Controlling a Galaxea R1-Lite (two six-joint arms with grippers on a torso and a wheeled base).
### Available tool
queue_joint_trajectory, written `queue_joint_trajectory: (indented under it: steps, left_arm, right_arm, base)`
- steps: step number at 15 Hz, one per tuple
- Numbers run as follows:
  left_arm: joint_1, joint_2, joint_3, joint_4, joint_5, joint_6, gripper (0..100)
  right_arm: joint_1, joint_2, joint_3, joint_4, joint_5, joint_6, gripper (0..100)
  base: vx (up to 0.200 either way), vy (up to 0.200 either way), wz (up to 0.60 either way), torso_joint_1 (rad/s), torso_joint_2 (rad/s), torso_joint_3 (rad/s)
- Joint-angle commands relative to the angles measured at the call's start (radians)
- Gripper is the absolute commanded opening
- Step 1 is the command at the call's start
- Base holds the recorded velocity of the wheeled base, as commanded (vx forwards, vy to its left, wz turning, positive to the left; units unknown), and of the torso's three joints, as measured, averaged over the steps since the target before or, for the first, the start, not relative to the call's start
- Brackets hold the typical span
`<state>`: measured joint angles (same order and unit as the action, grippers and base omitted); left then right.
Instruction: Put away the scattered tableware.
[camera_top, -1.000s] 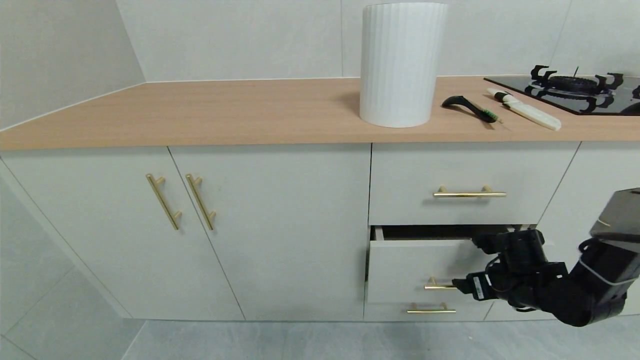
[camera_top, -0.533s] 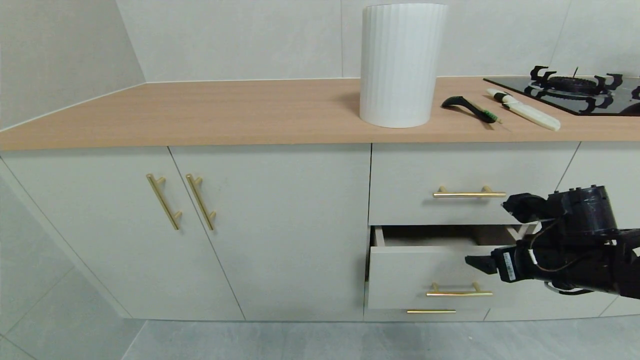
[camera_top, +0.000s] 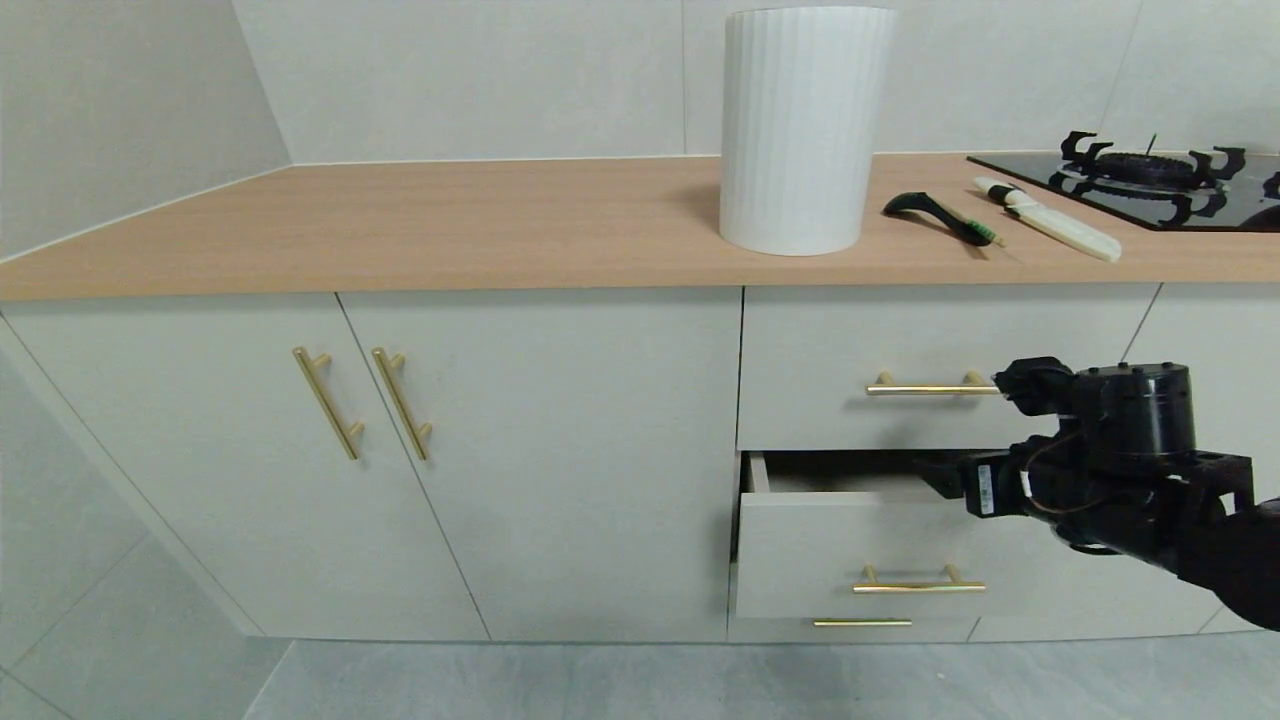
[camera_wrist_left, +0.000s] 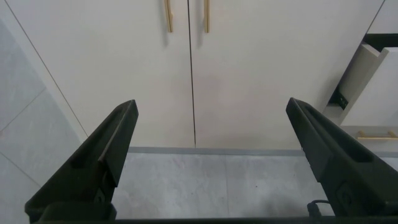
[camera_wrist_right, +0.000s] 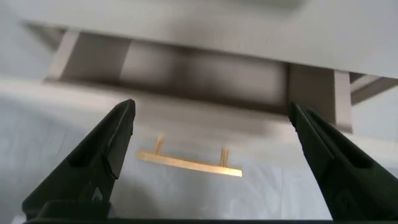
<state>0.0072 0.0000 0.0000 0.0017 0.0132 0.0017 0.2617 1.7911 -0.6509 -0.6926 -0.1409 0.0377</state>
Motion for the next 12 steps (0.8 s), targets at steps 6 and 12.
queue_joint_trajectory:
  steps: [6,12]
  left_arm:
    - [0.000,0.002,0.000,0.000,0.001,0.000,100]
    - [0.000,0.002,0.000,0.000,0.001,0.000,100]
  right_arm:
    - [-0.002,0.225,-0.007,-0.188,-0.057,0.027,100]
    - [-0.006,0.257,-0.004,-0.226,-0.066,0.025,100]
  base:
    - [0.000,0.000,0.00,0.000,0.00,0.000]
    - [0.000,0.000,0.00,0.000,0.00,0.000]
